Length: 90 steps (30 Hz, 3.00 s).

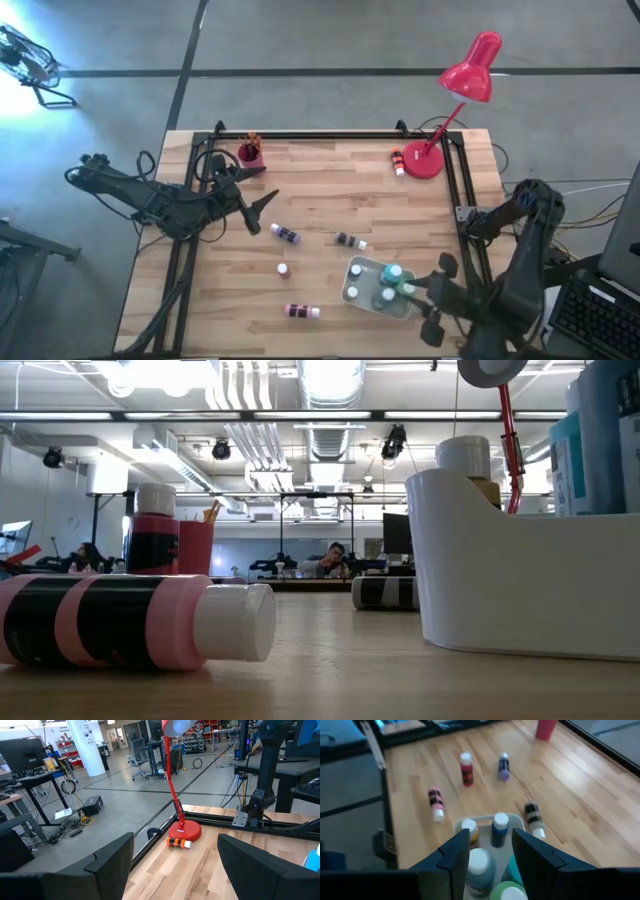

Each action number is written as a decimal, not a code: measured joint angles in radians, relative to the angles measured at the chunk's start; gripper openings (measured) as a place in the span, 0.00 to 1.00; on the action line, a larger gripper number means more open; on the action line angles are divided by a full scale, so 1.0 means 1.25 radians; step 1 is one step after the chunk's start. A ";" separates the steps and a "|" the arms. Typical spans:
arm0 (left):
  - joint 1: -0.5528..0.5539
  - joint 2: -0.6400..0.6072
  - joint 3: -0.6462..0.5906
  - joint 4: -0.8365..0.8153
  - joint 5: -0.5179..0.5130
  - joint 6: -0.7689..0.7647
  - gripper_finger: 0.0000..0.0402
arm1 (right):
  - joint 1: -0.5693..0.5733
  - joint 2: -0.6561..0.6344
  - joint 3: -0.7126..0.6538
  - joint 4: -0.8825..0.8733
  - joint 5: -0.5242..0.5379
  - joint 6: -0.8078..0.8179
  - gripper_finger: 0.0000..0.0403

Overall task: Pick & Place Paint Supplies
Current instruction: Put the orange paint bottle into the white bin

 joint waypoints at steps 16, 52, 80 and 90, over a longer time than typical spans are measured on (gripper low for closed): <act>0.000 0.000 0.000 -0.001 0.000 0.046 0.73 | -0.014 -0.096 0.035 -0.054 -0.354 0.128 0.36; 0.000 0.000 -0.001 -0.010 0.000 0.045 0.73 | -0.018 0.050 -0.052 -0.081 -0.713 0.311 0.54; -0.001 0.000 -0.001 -0.010 0.000 0.045 0.73 | -0.034 -0.030 -0.337 0.185 -0.745 0.309 0.59; -0.001 0.000 -0.001 -0.010 0.000 0.045 0.73 | -0.036 -0.030 -0.362 0.197 -0.745 0.309 0.57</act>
